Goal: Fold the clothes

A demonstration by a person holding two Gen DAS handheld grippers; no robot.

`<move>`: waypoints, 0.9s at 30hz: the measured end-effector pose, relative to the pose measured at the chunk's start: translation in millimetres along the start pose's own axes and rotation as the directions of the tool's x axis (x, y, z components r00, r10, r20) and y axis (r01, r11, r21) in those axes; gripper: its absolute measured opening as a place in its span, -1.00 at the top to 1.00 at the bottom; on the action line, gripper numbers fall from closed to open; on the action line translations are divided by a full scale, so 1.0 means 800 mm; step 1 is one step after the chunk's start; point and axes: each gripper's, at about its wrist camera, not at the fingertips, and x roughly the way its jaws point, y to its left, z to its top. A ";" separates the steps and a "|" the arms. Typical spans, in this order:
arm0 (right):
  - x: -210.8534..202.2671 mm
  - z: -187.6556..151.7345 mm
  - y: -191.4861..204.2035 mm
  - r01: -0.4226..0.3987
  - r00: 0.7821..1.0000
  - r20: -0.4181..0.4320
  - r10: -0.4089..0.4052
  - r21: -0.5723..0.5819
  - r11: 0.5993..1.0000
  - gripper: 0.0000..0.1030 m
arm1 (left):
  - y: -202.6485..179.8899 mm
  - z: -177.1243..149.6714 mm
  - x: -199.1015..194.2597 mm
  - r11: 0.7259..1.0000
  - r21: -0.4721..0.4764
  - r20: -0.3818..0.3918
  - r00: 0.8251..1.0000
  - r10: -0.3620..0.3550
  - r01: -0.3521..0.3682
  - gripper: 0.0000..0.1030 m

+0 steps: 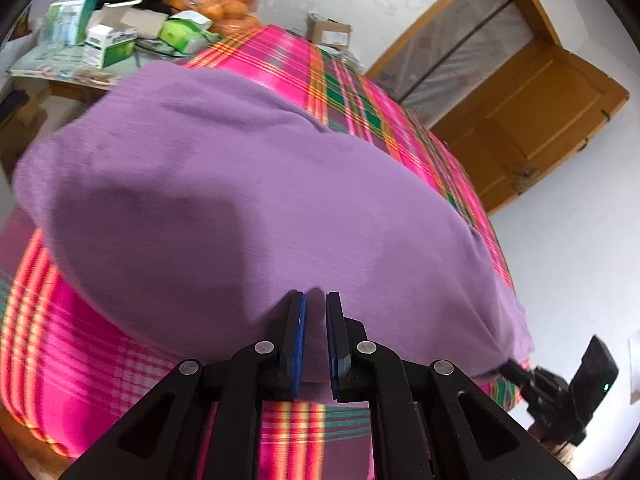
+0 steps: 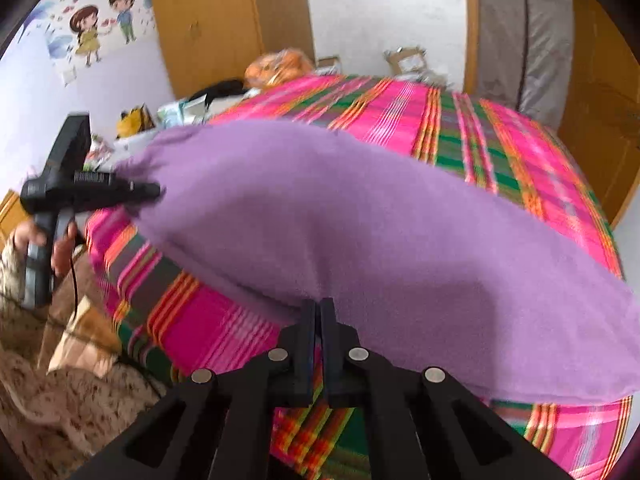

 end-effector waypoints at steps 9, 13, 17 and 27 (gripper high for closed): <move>-0.001 0.012 -0.001 -0.072 0.997 -0.041 0.071 -0.022 0.997 0.85 | 0.046 0.016 -0.030 0.990 -0.083 0.061 0.991 0.116 -0.111 0.81; 0.000 0.035 -0.011 -0.181 0.983 0.023 0.181 0.040 0.983 0.82 | 0.063 0.023 -0.043 0.983 -0.128 0.074 0.987 0.144 -0.134 0.81; 0.036 0.046 -0.008 -0.151 0.988 -0.030 0.152 0.041 0.988 0.78 | 0.066 0.034 -0.044 0.975 -0.150 0.075 0.982 0.175 -0.163 0.81; 0.055 0.071 0.011 -0.263 0.962 -0.075 0.261 -0.017 0.965 0.57 | 0.041 0.093 -0.037 0.981 -0.120 0.116 0.979 0.168 -0.154 0.81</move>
